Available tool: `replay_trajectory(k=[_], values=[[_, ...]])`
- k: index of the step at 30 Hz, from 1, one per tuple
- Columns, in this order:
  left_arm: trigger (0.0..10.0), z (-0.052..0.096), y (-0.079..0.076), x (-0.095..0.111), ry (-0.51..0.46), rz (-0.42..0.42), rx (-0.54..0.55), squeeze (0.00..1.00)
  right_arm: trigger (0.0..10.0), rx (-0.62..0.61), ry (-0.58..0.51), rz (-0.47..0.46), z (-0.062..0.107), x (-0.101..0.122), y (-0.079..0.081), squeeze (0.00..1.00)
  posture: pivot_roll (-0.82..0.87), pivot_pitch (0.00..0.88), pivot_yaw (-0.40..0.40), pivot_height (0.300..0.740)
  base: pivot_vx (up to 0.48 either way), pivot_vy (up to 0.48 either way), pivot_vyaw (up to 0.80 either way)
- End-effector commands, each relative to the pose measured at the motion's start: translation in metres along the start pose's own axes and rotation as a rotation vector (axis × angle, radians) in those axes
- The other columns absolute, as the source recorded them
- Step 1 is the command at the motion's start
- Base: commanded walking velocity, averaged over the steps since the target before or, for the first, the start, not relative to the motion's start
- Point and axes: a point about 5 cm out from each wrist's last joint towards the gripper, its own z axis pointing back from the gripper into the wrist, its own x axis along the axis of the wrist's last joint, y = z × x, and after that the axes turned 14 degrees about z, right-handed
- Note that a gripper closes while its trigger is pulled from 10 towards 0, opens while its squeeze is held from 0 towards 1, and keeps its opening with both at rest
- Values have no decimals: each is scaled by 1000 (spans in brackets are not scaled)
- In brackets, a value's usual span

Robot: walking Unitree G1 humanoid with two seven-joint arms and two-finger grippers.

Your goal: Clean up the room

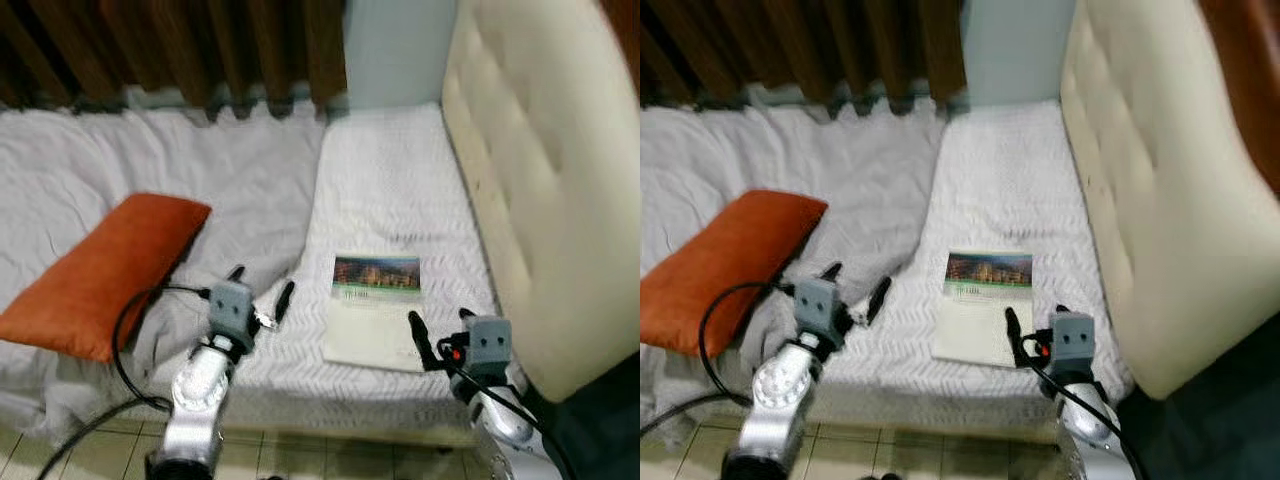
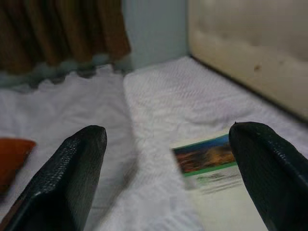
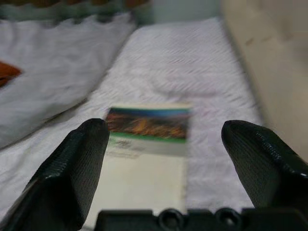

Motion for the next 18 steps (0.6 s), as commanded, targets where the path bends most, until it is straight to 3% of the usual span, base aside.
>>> replay_trajectory(k=[1, 5, 6, 7, 10, 12, 18], values=[[10000, 2, -3, -11, 58, 0, 32, 0, 10000, -38, 35, 18, 0, -9, -6, 0, 4, 0, 9, 740, 0, 0, 0], [10000, 15, 4, -19, 99, 54, 122, 0, 10000, -98, 24, 61, 2, -10, -16, 0, 16, 0, 0, 740, 0, 0, 0], [10000, 38, 8, -17, 114, 47, 137, 0, 10000, -144, 20, 61, 16, -14, -28, 0, 26, 0, -4, 740, 0, 0, 0], [10000, 38, 8, -17, 114, 47, 137, 0, 10000, -144, 20, 61, 16, -14, -28, 0, 26, 0, -4, 740, 0, 0, 0], [10000, 61, 15, -12, 111, 41, 172, 0, 10000, -109, 32, 76, 36, -21, -26, 0, 27, 0, -8, 740, 0, 0, 0], [10000, 61, 16, -10, 110, 62, 199, 0, 10000, -67, 40, 74, 35, -25, -19, 0, 34, 0, -7, 740, 0, 0, 0], [10000, 42, 17, -10, 136, 60, 201, 0, 10000, -10, -7, 75, 5, -13, -9, 0, 31, 0, -2, 740, 0, 475, 0]])
